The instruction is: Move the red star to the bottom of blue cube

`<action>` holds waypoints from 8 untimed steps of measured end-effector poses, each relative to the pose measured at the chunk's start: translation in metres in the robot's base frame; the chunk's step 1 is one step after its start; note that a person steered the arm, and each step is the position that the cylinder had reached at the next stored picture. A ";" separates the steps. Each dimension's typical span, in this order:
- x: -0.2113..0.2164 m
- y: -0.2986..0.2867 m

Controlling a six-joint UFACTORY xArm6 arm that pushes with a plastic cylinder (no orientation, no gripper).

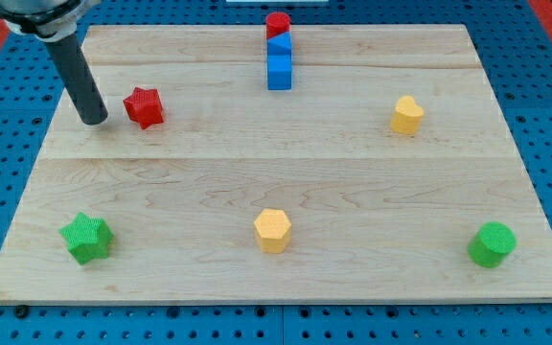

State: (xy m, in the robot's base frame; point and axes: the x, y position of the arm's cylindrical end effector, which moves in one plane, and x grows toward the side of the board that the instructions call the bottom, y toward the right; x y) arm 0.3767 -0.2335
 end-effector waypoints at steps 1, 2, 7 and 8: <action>-0.012 0.027; -0.018 0.049; -0.014 0.140; -0.003 0.149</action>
State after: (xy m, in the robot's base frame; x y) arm 0.3741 -0.0841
